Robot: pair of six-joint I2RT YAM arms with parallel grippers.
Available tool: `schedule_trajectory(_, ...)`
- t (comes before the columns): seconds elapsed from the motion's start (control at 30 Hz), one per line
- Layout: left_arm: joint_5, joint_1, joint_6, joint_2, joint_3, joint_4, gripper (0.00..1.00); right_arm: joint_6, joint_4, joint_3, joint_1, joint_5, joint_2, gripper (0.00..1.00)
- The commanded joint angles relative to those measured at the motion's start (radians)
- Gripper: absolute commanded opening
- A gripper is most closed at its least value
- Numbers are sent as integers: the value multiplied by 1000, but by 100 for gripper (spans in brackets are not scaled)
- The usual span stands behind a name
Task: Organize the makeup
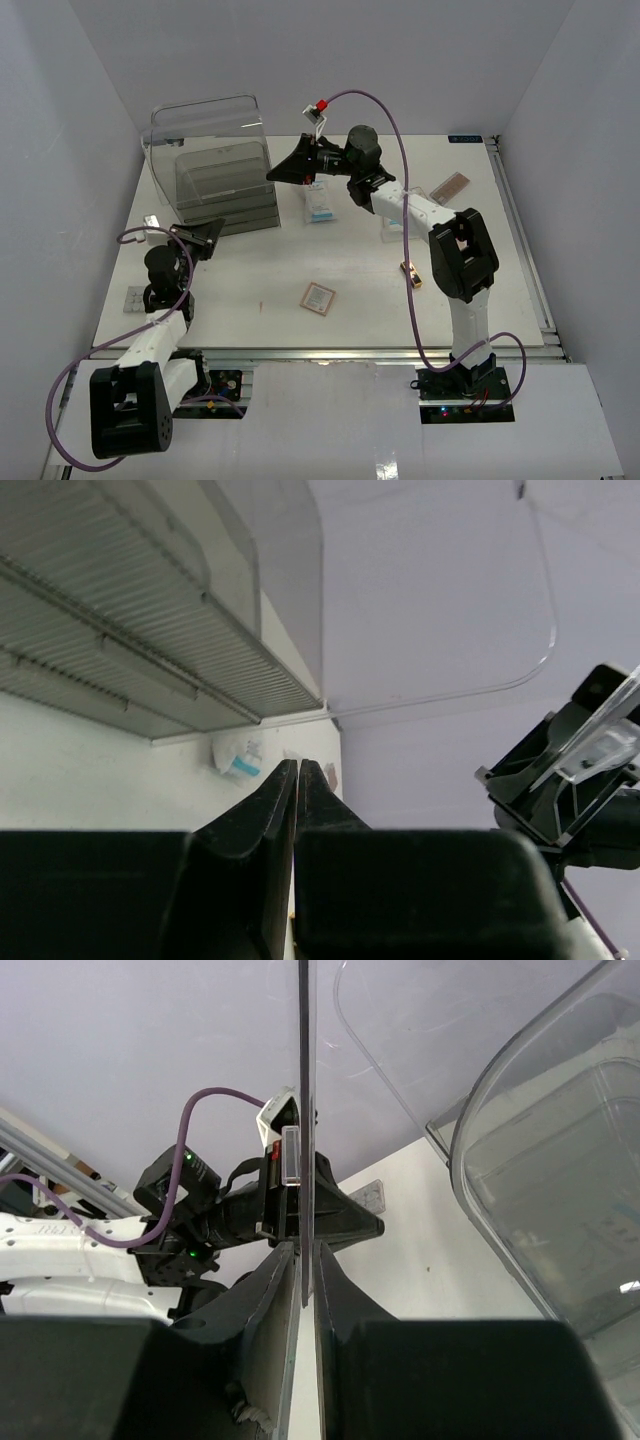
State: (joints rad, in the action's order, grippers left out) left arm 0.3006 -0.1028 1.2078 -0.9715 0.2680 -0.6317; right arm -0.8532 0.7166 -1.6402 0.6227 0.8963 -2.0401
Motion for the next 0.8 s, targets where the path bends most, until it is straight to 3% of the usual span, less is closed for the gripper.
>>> schedule_trajectory(0.0, -71, -5, 35, 8, 12, -199, 17, -37, 97, 2, 6, 29, 78, 20)
schedule_trajectory(0.17, -104, -5, 51, 4, 18, -292, 19, -44, 105, 7, 8, 22, 72, 20)
schedule_trajectory(0.57, -109, -5, 76, -41, 89, -334, 21, -15, 92, 46, 6, 23, 93, 21)
schedule_trajectory(0.7, -102, -5, 69, -43, 106, -340, 21, 6, 81, 72, 4, 29, 110, 26)
schedule_trajectory(0.77, -98, -5, 63, -38, 115, -335, 21, 23, 57, 91, 0, 35, 120, 36)
